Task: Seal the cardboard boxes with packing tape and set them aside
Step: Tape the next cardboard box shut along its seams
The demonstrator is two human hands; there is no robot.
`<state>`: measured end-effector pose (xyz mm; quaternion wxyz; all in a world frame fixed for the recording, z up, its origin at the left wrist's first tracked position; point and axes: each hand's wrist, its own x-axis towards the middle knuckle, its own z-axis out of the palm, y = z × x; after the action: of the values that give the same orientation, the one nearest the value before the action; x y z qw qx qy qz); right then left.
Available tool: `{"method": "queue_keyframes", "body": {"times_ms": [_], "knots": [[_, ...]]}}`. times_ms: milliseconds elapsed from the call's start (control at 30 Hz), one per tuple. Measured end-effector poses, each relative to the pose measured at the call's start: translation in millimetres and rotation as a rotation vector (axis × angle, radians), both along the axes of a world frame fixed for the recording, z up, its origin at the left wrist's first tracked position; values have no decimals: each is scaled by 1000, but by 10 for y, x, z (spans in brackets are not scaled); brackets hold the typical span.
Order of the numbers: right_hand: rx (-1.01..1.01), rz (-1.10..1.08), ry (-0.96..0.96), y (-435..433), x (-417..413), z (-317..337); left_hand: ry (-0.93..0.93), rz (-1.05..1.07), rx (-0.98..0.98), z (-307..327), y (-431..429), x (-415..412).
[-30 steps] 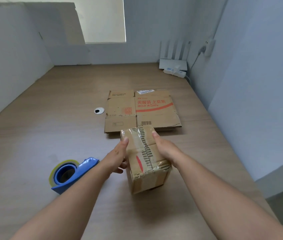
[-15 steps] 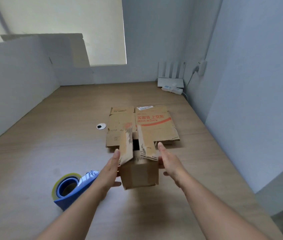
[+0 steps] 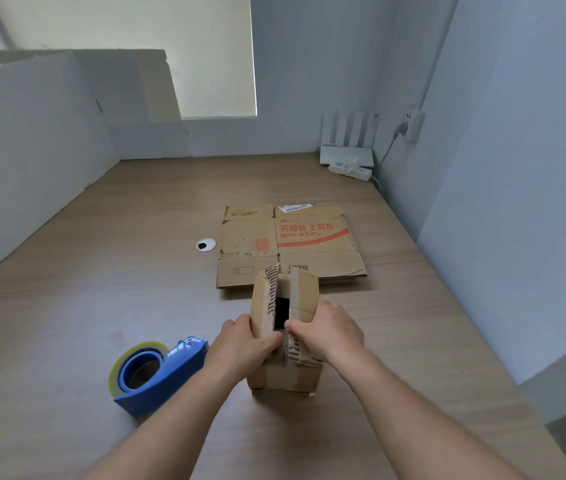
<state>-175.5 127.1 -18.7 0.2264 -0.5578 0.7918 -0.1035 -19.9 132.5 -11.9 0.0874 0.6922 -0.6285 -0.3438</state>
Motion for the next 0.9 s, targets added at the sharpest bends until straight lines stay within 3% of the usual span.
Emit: {"method": "queue_keyframes", "body": {"times_ms": [67,167,233,333,467,567,633,733,833,900], "knots": [[-21,22,-56,-19,-32,55,128,43,-29,42,-6,39],[-95,-53,-349,4,-153,162,366,157,-88,59,-19,181],[-153,-166,-476,23,-282,132,414,143,-104,48,-14,285],[-185,-245,-567,1,-417,-53,324,6,-79,110,-30,339],[-199,-245,-614,-34,-413,-129,-65,-215,60,278,-121,188],[-205,-232,-601,-53,-425,-98,-65,-236,116,366,-133,74],[-204,-231,-601,-42,-431,-78,34,-176,116,351,-130,62],[-127,-216,-482,-8,-410,22,186,-65,60,265,-88,99],[-86,15,64,-18,-341,222,82,-199,81,232,-19,157],[-83,129,299,-125,-268,327,-46,-328,110,243,14,173]]}}
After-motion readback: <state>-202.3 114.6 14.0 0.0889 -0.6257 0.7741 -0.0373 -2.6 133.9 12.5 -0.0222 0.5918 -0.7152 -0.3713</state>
